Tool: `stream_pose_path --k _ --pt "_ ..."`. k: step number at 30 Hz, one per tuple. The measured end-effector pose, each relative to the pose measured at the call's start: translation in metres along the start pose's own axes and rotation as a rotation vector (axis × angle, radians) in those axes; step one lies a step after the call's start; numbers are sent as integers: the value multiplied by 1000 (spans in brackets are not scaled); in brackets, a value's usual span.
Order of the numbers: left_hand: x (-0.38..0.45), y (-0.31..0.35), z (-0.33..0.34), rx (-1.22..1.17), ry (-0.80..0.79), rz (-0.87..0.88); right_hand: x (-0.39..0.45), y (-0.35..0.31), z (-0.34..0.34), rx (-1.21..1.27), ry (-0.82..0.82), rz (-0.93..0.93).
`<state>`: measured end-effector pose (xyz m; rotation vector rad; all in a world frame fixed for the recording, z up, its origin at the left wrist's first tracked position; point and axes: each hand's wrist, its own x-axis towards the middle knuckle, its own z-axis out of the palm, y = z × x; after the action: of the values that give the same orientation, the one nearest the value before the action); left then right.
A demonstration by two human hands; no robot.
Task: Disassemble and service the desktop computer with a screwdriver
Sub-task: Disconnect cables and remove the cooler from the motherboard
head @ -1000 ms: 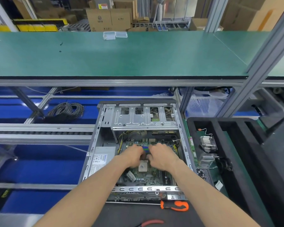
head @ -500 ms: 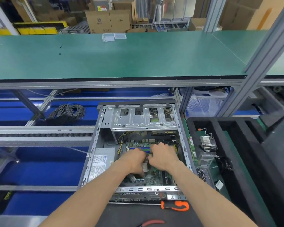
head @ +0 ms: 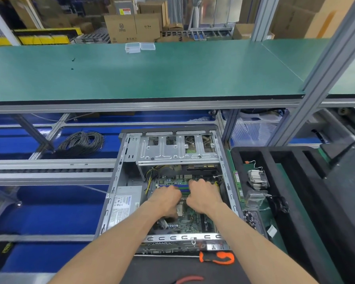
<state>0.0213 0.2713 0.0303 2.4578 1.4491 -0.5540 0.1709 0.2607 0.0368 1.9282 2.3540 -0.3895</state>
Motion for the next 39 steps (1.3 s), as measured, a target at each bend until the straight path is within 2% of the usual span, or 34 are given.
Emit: stream_pose_path --k 17,21,24,27,32,35,39 --pt "-3 0 -7 -11 5 -5 -4 -2 -3 17 -41 2" --pt "-9 -3 -20 -22 19 8 -5 -2 -7 98 -58 56" --pt "-15 -13 -38 -71 42 36 -4 1 -11 297 -39 90" --pt "-22 -27 -55 -235 77 70 -7 3 -17 550 13 8" --pt "-28 -41 -77 -723 98 -7 -19 2 -32 851 136 -157" --pt "-29 -41 -88 -1012 12 26 -24 5 -45 991 229 -141" --pt "-27 -35 -97 -1363 -84 130 -27 22 -68 1029 234 -112"
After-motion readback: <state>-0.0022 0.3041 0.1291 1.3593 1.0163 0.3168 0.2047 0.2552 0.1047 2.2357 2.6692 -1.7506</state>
